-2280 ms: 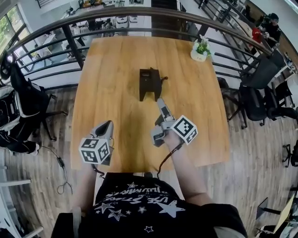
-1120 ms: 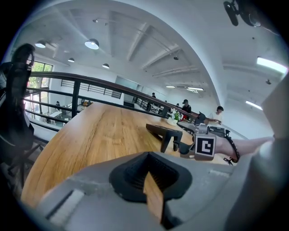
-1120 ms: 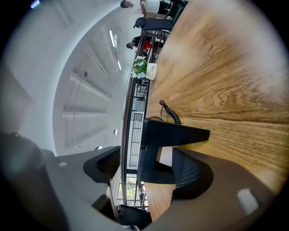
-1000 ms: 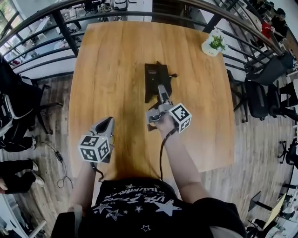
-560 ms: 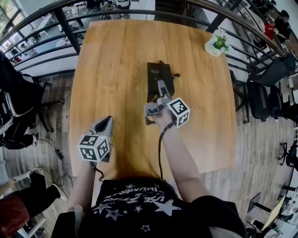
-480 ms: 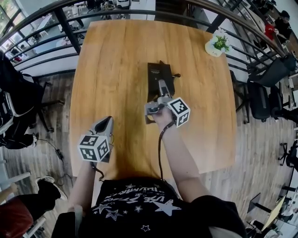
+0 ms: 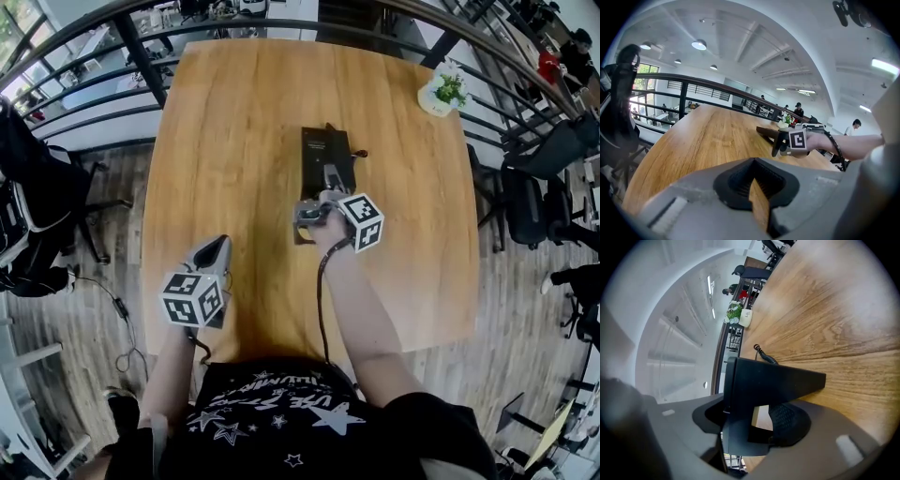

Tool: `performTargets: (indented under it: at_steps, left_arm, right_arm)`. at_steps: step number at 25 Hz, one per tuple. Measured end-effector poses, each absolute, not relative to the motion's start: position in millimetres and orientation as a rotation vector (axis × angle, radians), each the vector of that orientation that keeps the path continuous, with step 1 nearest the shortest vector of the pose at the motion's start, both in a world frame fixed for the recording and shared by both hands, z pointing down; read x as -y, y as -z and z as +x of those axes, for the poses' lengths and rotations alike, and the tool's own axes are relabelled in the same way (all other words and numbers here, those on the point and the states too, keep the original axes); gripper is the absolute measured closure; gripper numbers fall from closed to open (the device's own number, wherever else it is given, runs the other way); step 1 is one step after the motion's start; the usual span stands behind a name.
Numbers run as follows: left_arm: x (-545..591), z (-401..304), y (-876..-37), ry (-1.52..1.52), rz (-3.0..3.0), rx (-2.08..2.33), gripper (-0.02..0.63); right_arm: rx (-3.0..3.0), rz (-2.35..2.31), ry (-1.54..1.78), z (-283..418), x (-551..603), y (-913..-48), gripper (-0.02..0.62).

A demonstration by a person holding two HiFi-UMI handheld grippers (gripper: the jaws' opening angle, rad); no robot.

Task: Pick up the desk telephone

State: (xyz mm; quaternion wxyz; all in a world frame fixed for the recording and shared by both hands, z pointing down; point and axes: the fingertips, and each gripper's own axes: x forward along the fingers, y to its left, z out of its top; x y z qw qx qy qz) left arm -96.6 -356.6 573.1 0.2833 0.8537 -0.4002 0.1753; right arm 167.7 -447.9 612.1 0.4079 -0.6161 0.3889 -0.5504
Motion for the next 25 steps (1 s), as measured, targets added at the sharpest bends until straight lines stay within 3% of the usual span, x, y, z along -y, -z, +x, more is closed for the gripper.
performTargets:
  at_steps: [7, 25]
  left_arm:
    - [352, -95, -578, -0.479, 2.266, 1.082, 0.604]
    - [352, -96, -574, -0.471, 2.256, 1.08, 0.604]
  right_arm:
    - [-0.999, -1.585, 1.391, 170, 448, -613, 0.347]
    - [-1.248, -1.603, 1.424, 172, 442, -594, 0.399]
